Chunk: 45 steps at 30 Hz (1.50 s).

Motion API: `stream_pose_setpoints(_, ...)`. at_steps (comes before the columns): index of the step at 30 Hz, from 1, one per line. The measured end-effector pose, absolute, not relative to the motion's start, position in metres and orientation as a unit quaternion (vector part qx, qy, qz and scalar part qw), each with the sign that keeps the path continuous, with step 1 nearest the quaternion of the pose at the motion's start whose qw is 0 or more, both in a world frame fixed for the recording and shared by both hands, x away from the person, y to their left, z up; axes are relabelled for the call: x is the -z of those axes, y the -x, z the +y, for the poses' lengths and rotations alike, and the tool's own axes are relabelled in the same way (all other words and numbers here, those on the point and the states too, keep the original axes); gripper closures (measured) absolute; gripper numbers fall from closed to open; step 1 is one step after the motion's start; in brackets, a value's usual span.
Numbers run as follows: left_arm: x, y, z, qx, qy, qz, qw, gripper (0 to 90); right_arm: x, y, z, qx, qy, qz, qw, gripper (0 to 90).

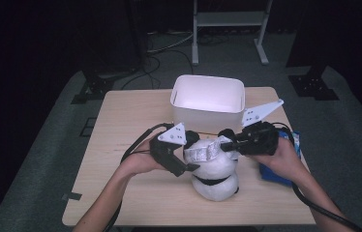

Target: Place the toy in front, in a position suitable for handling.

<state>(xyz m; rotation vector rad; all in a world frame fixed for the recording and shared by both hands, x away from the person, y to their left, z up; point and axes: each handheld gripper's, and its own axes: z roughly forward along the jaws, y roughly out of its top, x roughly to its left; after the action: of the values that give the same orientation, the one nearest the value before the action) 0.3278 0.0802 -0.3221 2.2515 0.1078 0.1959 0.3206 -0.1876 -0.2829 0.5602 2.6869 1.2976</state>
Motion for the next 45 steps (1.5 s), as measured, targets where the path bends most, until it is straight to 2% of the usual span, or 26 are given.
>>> stream_pose_setpoints(13,0.32,-0.322,0.076,-0.084,-0.902,0.036,0.422,13.8,0.277,-0.329,-0.153,-0.414,-0.155,0.896,0.041,79.2)
stream_pose_setpoints(23,0.328,-0.322,0.081,-0.077,-0.895,0.049,0.436,9.9,0.284,-0.327,-0.167,-0.417,-0.17,0.892,0.032,79.2)
stream_pose_setpoints(33,0.355,-0.332,0.078,-0.041,-0.892,0.069,0.444,9.5,0.289,-0.323,-0.183,-0.416,-0.177,0.892,0.02,79.3)
stream_pose_setpoints(38,0.37,-0.335,0.074,-0.007,-0.88,0.073,0.47,8.7,0.29,-0.321,-0.185,-0.41,-0.173,0.895,0.02,79.3)
stream_pose_setpoints(45,0.387,-0.343,0.068,0.03,-0.861,0.074,0.503,3.3,0.291,-0.319,-0.189,-0.41,-0.172,0.895,0.017,79.3)
